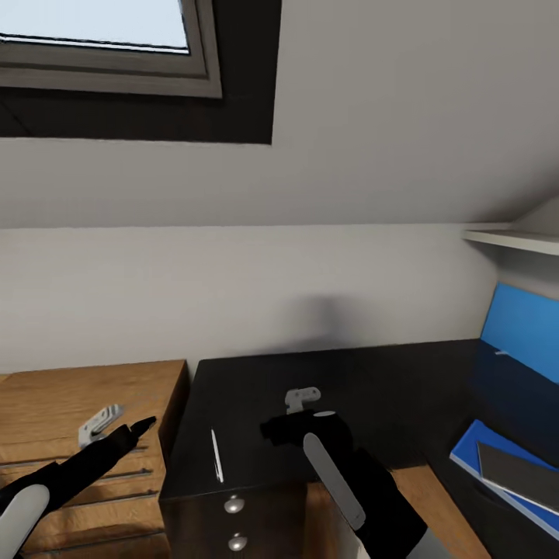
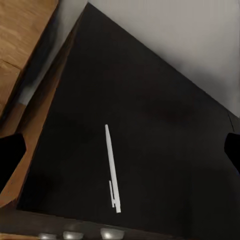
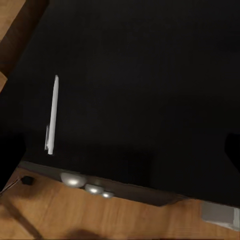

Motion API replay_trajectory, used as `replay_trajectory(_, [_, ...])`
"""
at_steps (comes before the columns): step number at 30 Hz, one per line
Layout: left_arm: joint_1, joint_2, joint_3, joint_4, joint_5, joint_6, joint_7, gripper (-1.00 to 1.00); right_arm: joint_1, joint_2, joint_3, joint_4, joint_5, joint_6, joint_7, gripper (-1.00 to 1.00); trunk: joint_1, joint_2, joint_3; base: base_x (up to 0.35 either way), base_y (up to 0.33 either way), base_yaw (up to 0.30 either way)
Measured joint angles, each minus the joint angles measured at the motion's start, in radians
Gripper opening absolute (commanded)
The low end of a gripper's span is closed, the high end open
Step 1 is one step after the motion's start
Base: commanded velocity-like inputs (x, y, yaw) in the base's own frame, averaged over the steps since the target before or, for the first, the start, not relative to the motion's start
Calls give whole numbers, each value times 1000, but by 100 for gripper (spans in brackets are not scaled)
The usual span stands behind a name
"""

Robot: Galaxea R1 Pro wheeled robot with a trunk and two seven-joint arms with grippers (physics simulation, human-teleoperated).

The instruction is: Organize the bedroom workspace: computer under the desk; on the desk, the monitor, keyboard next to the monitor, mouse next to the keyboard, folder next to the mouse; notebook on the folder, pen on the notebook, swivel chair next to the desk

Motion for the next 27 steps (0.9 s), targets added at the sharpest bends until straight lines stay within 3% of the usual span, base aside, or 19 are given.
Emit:
replay_trajectory(7, [0,-3,-2,0,0,2,0,100,-2,11,0,20,0,-1,-9,100,0,0,0,0,0,280])
replay_trajectory(13, [1,-5,-15,-1,0,4,15,100,-19,39,-1,91,-1,-8,-49,100,0,0,0,0,0,280])
replay_trajectory(19, [1,-13,-71,2,1,-1,151,100,-27,49,-1,127,-1,-47,-66,100,0,0,0,0,0,280])
replay_trajectory(27, [1,-49,-167,5,-1,-7,217,100,-30,52,-1,148,-3,-59,-76,100,0,0,0,0,0,280])
